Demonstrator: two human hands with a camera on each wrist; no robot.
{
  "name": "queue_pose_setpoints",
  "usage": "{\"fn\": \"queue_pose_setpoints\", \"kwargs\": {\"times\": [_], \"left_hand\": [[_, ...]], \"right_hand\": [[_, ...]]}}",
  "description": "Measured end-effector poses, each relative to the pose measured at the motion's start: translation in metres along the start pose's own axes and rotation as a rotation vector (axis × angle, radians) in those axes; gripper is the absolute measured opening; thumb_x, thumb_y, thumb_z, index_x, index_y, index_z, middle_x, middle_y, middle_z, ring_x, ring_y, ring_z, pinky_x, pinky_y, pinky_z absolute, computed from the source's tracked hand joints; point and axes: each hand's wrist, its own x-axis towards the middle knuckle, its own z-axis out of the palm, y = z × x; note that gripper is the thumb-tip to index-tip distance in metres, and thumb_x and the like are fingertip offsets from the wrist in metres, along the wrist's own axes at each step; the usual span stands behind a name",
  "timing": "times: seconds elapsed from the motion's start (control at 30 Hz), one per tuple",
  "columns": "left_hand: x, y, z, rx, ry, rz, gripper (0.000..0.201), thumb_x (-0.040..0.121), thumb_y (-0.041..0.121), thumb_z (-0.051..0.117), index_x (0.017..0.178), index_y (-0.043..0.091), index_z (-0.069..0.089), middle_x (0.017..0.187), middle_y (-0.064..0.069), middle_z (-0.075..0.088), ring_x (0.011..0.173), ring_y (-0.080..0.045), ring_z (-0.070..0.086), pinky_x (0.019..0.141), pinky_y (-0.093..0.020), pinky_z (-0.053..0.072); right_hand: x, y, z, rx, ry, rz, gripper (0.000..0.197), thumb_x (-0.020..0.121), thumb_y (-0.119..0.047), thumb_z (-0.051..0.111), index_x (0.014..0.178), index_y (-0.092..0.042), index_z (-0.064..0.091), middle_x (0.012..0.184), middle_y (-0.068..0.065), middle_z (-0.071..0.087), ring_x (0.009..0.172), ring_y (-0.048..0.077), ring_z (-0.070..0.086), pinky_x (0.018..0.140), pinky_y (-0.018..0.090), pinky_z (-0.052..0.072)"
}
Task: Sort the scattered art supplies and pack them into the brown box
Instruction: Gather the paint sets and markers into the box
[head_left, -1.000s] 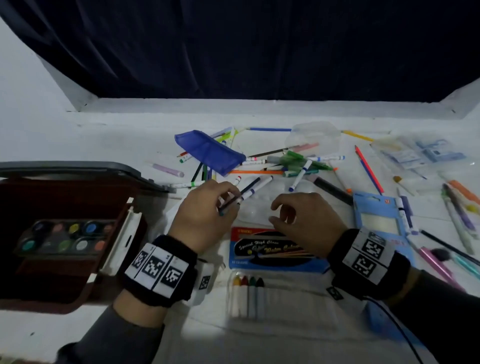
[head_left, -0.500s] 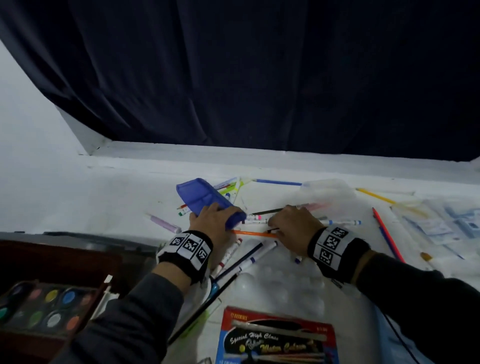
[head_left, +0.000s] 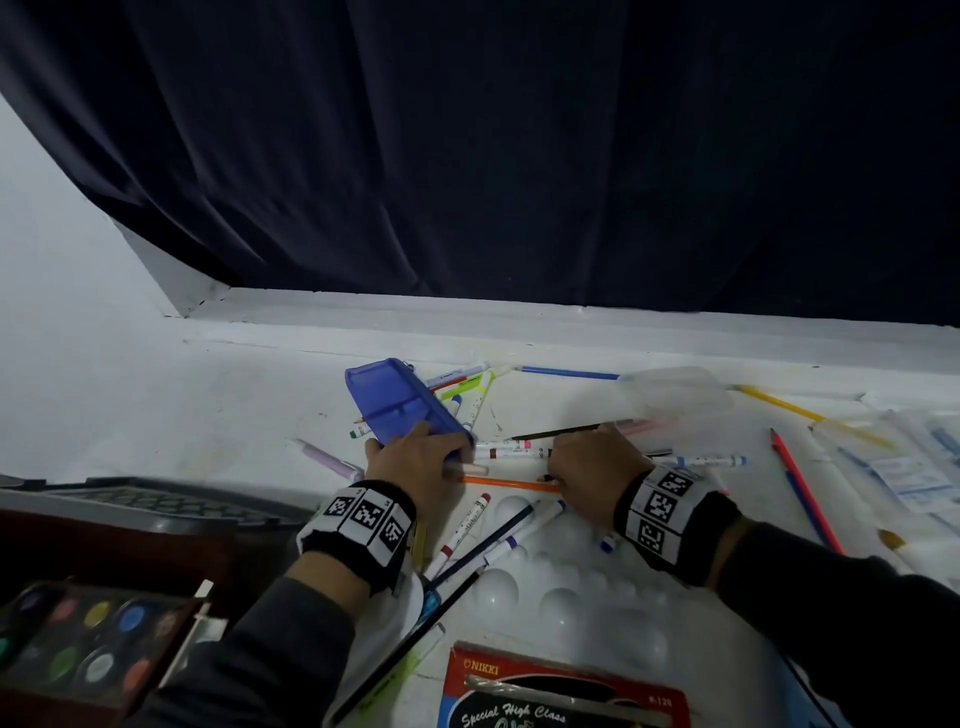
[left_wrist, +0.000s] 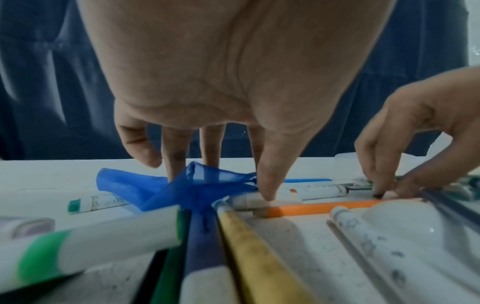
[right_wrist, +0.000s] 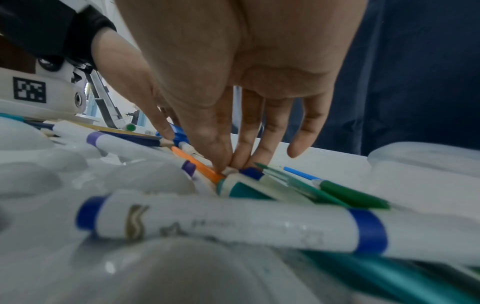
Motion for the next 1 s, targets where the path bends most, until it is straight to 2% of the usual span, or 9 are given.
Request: {"fn": "queue_pose_setpoints", "kwargs": {"times": [0.13, 0.27, 0.43, 0.57, 0.63, 0.77, 0.83, 0.9, 1.0], "left_hand": [[0.001, 0.004, 0.001, 0.053, 0.019, 0.004, 0.017, 0.095, 0.036, 0.045, 0.11, 0.04, 0.052, 0.109, 0.007, 0.052, 0.102, -0.025, 0.058, 0.092, -0.045, 0.028], [0.005, 0.01, -0.003, 0.187, -0.013, 0.005, 0.021, 0.095, 0.039, 0.044, 0.112, 0.041, 0.056, 0.111, 0.006, 0.051, 0.105, -0.026, 0.056, 0.094, -0.045, 0.03], [0.003, 0.015, -0.007, 0.221, -0.035, 0.016, 0.019, 0.091, 0.044, 0.057, 0.11, 0.042, 0.056, 0.106, 0.006, 0.041, 0.111, -0.026, 0.052, 0.096, -0.046, 0.031], [-0.005, 0.016, -0.011, 0.146, -0.018, 0.058, 0.036, 0.091, 0.051, 0.058, 0.125, 0.043, 0.053, 0.123, 0.003, 0.045, 0.121, -0.024, 0.047, 0.1, -0.045, 0.032], [-0.014, 0.017, -0.016, 0.038, 0.062, 0.079, 0.031, 0.093, 0.049, 0.057, 0.121, 0.038, 0.054, 0.125, 0.004, 0.048, 0.121, -0.022, 0.048, 0.098, -0.043, 0.033], [-0.044, 0.014, -0.029, -0.361, 0.188, 0.151, 0.018, 0.091, 0.047, 0.062, 0.098, 0.033, 0.055, 0.107, 0.013, 0.06, 0.104, -0.014, 0.058, 0.095, -0.044, 0.044], [-0.067, 0.009, -0.036, -0.551, 0.22, 0.188, 0.02, 0.09, 0.051, 0.06, 0.095, 0.032, 0.057, 0.097, 0.015, 0.065, 0.096, -0.013, 0.064, 0.09, -0.047, 0.051], [-0.094, 0.009, -0.043, -0.746, 0.255, 0.227, 0.016, 0.094, 0.045, 0.06, 0.098, 0.03, 0.058, 0.089, 0.007, 0.07, 0.088, -0.018, 0.067, 0.085, -0.047, 0.054], [-0.141, 0.013, -0.046, -0.882, 0.3, 0.308, 0.012, 0.099, 0.032, 0.055, 0.105, 0.023, 0.06, 0.082, -0.001, 0.07, 0.081, -0.018, 0.067, 0.081, -0.039, 0.052]], "right_hand": [[-0.006, 0.002, 0.003, 0.026, 0.028, -0.028, 0.022, 0.093, -0.023, 0.051, 0.106, -0.019, 0.068, 0.109, 0.002, 0.064, 0.101, 0.026, 0.063, 0.087, 0.039, 0.045], [-0.017, 0.002, 0.005, 0.066, -0.009, -0.016, 0.021, 0.092, -0.018, 0.051, 0.107, -0.017, 0.065, 0.117, 0.004, 0.058, 0.105, 0.028, 0.06, 0.088, 0.042, 0.046], [-0.027, 0.003, 0.0, 0.201, 0.075, 0.017, 0.01, 0.091, -0.017, 0.053, 0.098, -0.02, 0.06, 0.109, 0.002, 0.062, 0.099, 0.027, 0.062, 0.082, 0.035, 0.043], [-0.04, 0.009, -0.006, 0.378, 0.15, 0.042, 0.004, 0.094, -0.021, 0.052, 0.091, -0.024, 0.05, 0.102, -0.001, 0.063, 0.095, 0.023, 0.058, 0.082, 0.035, 0.046], [-0.051, 0.01, -0.014, 0.532, 0.241, 0.071, 0.008, 0.1, -0.023, 0.046, 0.094, -0.021, 0.051, 0.096, -0.001, 0.062, 0.089, 0.021, 0.057, 0.081, 0.037, 0.046], [-0.078, 0.003, -0.032, 0.892, 0.451, 0.097, 0.012, 0.103, -0.025, 0.042, 0.095, -0.021, 0.049, 0.077, -0.006, 0.061, 0.074, 0.015, 0.058, 0.074, 0.04, 0.051], [-0.095, -0.005, -0.037, 1.07, 0.484, 0.092, 0.011, 0.104, -0.025, 0.041, 0.096, -0.024, 0.047, 0.078, -0.003, 0.066, 0.084, 0.015, 0.066, 0.081, 0.042, 0.054], [-0.113, -0.016, -0.042, 1.218, 0.503, 0.073, 0.009, 0.104, -0.024, 0.04, 0.097, -0.024, 0.046, 0.083, 0.003, 0.069, 0.092, 0.017, 0.068, 0.087, 0.041, 0.054], [-0.149, -0.039, -0.05, 1.498, 0.483, 0.084, 0.008, 0.105, -0.02, 0.04, 0.102, -0.014, 0.045, 0.094, 0.017, 0.069, 0.091, 0.02, 0.071, 0.082, 0.04, 0.053]]}}
